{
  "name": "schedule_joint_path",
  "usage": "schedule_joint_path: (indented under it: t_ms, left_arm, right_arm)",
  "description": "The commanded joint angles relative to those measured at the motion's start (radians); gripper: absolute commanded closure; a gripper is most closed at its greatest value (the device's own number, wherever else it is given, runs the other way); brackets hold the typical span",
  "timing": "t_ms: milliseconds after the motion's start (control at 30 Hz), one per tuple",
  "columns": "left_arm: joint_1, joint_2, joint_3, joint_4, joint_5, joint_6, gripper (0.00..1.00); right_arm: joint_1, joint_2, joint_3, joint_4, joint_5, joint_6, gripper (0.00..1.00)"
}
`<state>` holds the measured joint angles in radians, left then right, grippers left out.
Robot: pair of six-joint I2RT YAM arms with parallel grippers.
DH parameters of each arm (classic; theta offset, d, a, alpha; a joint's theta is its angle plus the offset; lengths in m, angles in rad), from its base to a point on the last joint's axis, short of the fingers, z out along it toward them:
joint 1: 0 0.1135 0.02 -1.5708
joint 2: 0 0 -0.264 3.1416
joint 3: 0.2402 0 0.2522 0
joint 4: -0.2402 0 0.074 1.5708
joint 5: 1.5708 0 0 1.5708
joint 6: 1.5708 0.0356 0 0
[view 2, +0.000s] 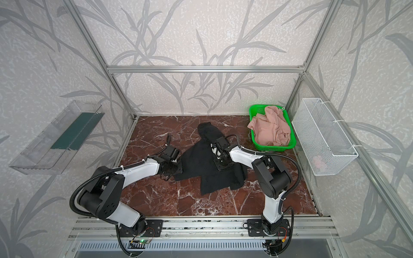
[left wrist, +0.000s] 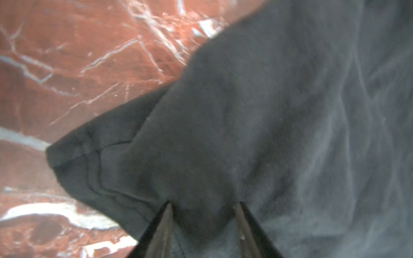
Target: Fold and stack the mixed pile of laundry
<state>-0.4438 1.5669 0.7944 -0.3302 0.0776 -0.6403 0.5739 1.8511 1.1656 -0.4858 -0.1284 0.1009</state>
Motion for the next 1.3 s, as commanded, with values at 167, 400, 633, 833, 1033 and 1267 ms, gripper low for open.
schedule_joint_path:
  t_ms: [167, 400, 633, 833, 1033, 1267]
  left_arm:
    - [0.016, 0.060, 0.058, -0.075, -0.064, -0.009, 0.95]
    - [0.104, -0.035, 0.239, -0.300, -0.164, 0.119, 1.00]
    - [0.163, -0.185, 0.520, -0.499, -0.285, 0.285, 1.00]
    - [0.249, -0.144, 0.678, -0.556, -0.293, 0.389, 1.00]
    - [0.291, 0.030, 0.705, -0.440, -0.294, 0.455, 1.00]
    - [0.324, 0.238, 0.802, -0.509, -0.330, 0.361, 0.60]
  right_arm:
    - [-0.002, -0.139, 0.059, -0.107, -0.037, -0.036, 0.94]
    - [-0.005, -0.333, 0.147, -0.244, -0.067, -0.079, 1.00]
    - [-0.074, -0.534, 0.193, -0.286, -0.043, -0.081, 1.00]
    - [-0.274, -0.589, 0.083, -0.222, -0.092, -0.023, 1.00]
    - [-0.339, -0.545, -0.114, -0.123, -0.071, 0.032, 1.00]
    - [-0.338, -0.465, -0.214, -0.151, 0.039, 0.105, 0.78]
